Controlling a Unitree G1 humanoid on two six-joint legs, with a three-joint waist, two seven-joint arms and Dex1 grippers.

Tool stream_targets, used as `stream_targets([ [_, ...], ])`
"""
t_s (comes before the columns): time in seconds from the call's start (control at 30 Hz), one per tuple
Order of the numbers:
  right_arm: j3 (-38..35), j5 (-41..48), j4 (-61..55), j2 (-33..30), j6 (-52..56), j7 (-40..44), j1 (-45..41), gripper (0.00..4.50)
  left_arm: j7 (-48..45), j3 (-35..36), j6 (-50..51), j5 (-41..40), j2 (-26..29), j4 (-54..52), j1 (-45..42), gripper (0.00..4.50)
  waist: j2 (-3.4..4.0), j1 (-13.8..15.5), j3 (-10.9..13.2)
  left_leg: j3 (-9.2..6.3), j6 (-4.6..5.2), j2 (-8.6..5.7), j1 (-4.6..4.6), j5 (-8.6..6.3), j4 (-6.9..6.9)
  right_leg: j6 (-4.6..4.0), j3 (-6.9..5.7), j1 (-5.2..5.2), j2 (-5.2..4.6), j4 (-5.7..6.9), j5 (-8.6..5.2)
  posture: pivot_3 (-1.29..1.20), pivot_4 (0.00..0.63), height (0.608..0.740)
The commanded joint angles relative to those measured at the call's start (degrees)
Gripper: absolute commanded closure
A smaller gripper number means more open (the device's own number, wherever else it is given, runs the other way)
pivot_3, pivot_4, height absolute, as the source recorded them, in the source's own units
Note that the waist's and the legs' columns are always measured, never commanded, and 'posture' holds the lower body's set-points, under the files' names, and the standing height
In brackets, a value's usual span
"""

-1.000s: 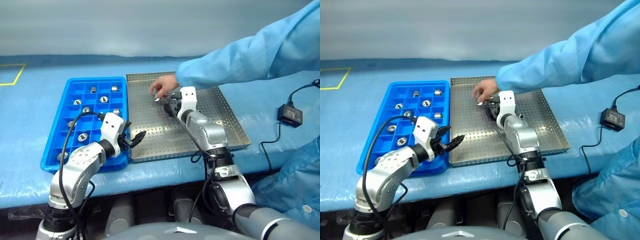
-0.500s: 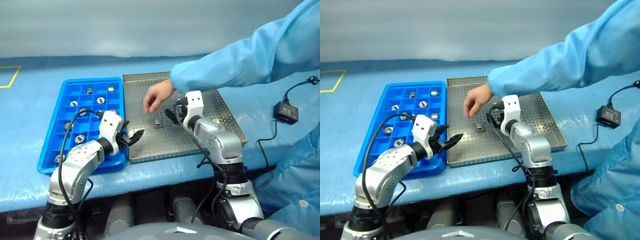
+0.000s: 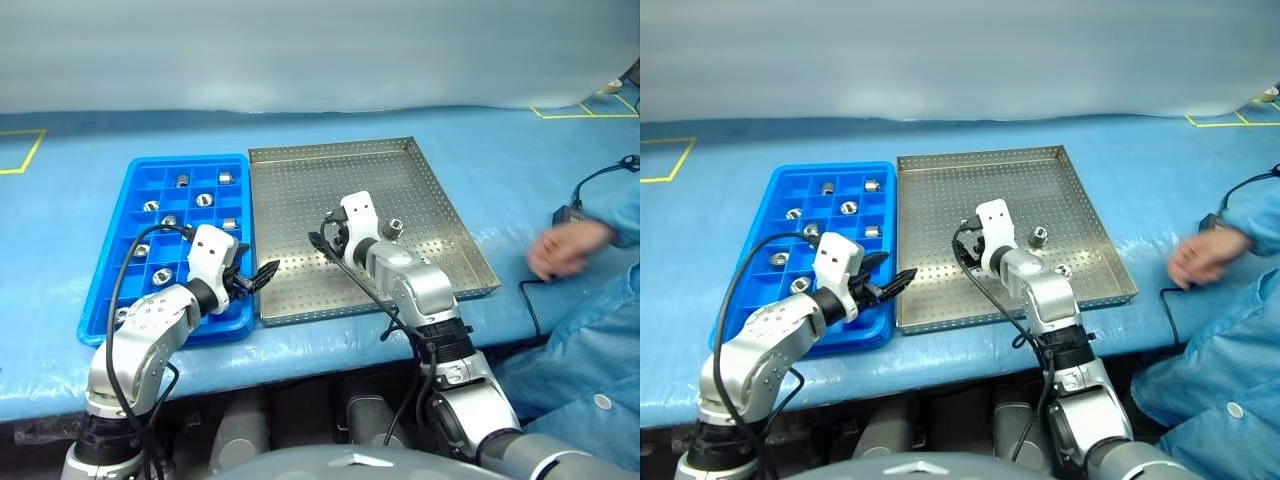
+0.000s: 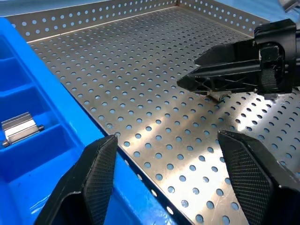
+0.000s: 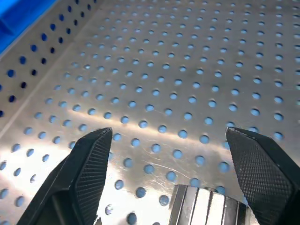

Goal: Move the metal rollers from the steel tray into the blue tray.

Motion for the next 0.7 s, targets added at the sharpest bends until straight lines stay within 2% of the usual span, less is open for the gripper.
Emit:
stream_targets([
  [0.03, -1.4, -1.3, -3.2, 0.1, -0.9, -2.2, 0.8, 0.43, 0.6, 0.7, 0.2, -0.9, 0.2, -2.9, 0.0, 0.8, 0.0, 0.2, 0.0, 0.01, 0.0, 0.0, 0.0, 0.0, 0.0, 0.0, 0.0, 0.0, 0.0, 0.0, 0.0, 0.04, 0.15, 0.74],
  [0.33, -4.0, -0.8, -6.3, 5.1, 6.0, -8.2, 4.9, 0.43, 1.0, 0.0, 0.4, -1.2, 0.2, -2.5, -1.4, 0.8, 0.0, 0.3, 0.0, -0.04, 0.0, 0.02, 0.01, 0.0, 0.01, -0.02, -0.06, 0.02, 0.02, 0.0, -0.01, 0.03, 0.15, 0.74],
  [0.53, -4.0, -0.8, -9.4, 6.4, 8.9, -9.4, 7.2, 2.28, 1.2, 0.1, 0.5, -1.3, 0.4, -2.3, -1.5, 0.77, 0.0, 0.2, 0.0, -0.05, 0.0, 0.05, 0.03, 0.0, 0.01, -0.03, -0.09, 0.03, 0.0, -0.02, -0.02, 0.02, 0.15, 0.74],
  [0.6, -4.2, -0.5, -10.0, 6.4, 9.1, -9.2, 7.2, 2.28, 1.1, 0.2, 0.6, -1.4, 0.6, -2.4, -1.5, 0.77, 0.0, 0.2, 0.0, -0.06, 0.0, 0.06, 0.04, 0.0, 0.02, -0.03, -0.1, 0.04, 0.0, -0.01, -0.02, 0.02, 0.15, 0.74],
  [0.7, -4.2, -0.4, -10.7, 5.9, 9.2, -8.6, 7.0, 2.57, 1.1, 0.5, 0.7, -1.6, 0.8, -2.5, -1.7, 0.77, 0.0, 0.2, 0.0, -0.07, 0.0, 0.06, 0.04, 0.0, 0.01, -0.03, -0.12, 0.04, 0.0, -0.01, -0.03, 0.02, 0.15, 0.74],
])
